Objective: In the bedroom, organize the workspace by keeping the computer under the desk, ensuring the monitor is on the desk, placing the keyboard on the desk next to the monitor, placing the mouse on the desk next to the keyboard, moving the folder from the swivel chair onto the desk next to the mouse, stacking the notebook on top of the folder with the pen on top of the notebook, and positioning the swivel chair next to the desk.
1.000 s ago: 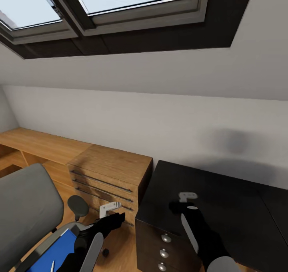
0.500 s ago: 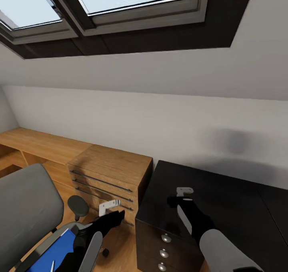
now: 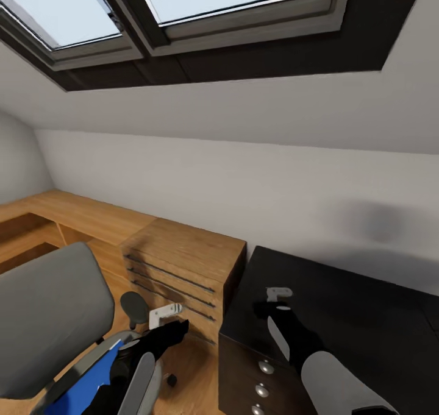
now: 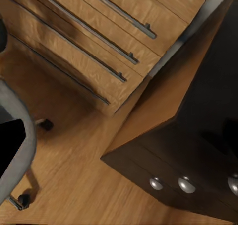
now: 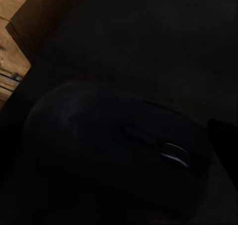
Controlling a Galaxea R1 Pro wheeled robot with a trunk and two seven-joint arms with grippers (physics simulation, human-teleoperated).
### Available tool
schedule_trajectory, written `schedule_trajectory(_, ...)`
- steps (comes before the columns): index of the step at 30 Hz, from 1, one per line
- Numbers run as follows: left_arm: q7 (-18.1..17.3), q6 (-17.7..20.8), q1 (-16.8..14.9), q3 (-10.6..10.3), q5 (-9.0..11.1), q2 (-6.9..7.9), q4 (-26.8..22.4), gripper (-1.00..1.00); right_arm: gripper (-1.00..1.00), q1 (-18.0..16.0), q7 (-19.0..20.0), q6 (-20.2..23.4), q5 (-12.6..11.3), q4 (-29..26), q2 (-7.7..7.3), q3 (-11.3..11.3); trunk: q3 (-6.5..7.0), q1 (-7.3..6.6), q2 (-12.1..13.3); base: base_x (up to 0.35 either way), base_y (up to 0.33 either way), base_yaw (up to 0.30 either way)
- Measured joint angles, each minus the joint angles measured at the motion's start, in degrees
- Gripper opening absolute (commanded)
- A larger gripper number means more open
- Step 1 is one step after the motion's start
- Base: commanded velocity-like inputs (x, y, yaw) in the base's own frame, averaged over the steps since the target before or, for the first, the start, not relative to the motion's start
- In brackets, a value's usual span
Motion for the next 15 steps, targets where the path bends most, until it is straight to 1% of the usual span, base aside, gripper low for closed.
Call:
schedule_trajectory(1,0.00,0.00,0.00,0.28,0.00,0.00,0.00,1.00,-1.00,0.02,0.01,0.01,0.00,0.05,-0.02,-0.02,0.00,0.00,0.00,0.000,0.000,0.202)
schedule_trajectory(5,0.01,-0.01,-0.01,0.70,0.00,0.01,0.02,1.00,-1.00,0.01,0.07,0.19,0.00,0.31,-0.05,-0.04,0.00,0.00,0.00,0.000,0.000,0.058)
schedule_trajectory(15,0.01,-0.01,-0.01,0.76,-0.09,0.01,0.09,1.00,-1.00,0.00,2.31,1.18,0.06,3.32,0.12,0.39,0.00,0.00,0.00,0.000,0.000,0.004)
